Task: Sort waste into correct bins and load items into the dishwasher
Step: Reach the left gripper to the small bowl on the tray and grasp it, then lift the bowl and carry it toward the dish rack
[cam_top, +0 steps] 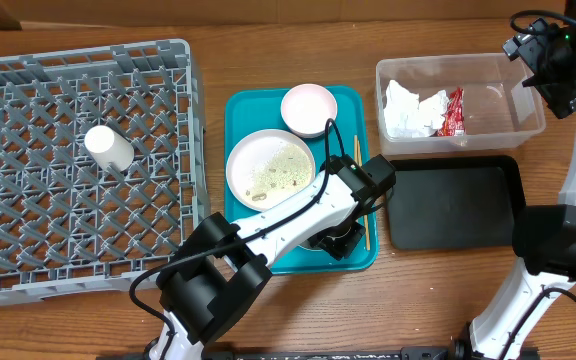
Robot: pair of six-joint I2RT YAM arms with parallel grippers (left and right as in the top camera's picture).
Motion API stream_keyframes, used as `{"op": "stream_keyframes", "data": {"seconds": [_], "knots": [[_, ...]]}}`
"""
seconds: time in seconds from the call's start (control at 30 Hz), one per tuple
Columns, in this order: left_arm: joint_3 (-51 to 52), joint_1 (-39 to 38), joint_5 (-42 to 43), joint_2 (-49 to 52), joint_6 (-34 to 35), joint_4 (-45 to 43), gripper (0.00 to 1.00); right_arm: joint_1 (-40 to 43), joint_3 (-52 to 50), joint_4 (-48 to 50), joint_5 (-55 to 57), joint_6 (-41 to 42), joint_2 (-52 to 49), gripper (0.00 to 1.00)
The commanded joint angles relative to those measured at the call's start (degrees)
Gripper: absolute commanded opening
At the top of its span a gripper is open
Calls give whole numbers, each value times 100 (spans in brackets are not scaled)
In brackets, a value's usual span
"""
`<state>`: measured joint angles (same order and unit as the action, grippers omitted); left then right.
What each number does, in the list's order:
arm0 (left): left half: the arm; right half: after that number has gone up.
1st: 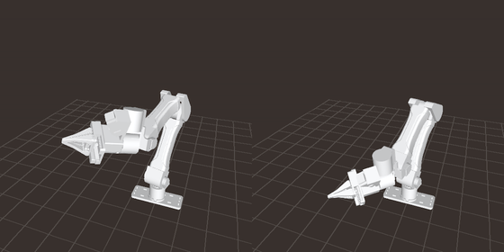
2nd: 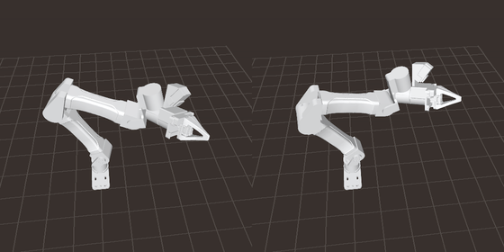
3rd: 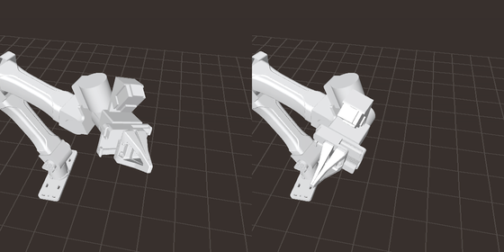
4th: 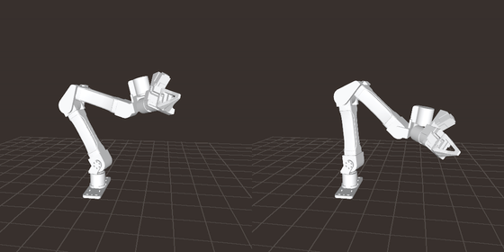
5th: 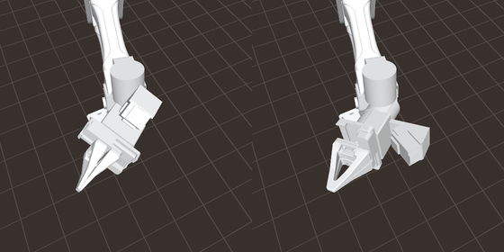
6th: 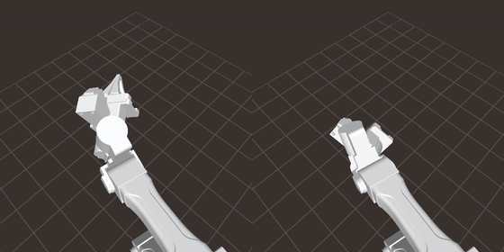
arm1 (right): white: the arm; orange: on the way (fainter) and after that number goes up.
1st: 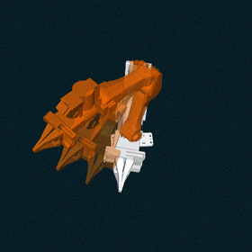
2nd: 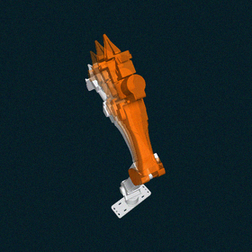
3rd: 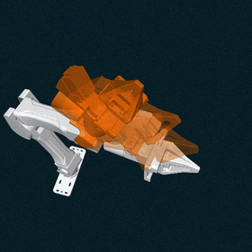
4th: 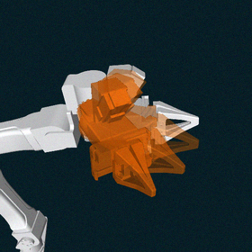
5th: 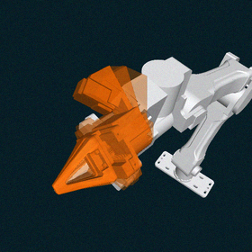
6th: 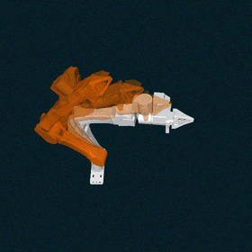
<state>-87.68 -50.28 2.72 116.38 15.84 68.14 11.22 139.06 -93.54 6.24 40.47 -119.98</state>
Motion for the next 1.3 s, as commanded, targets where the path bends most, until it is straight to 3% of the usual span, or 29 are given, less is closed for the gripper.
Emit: {"op": "stream_keyframes", "data": {"seconds": [0.0,0.43,0.63,0.87,1.0,1.27], "knots": [[114,-42,-15,52,-236,15,39,11,7,22,55,26,37,100],[170,-44,166,52,-455,13,31,11,7,22,55,26,37,100],[170,-42,155,52,-560,-11,21,11,7,22,55,26,37,100],[170,-42,131,52,-826,-184,20,11,7,37,55,26,37,100],[170,-42,133,52,-881,-245,4,11,7,37,55,26,37,100],[-87,-37,433,50,-852,-114,4,11,7,39,55,26,37,100]]}}
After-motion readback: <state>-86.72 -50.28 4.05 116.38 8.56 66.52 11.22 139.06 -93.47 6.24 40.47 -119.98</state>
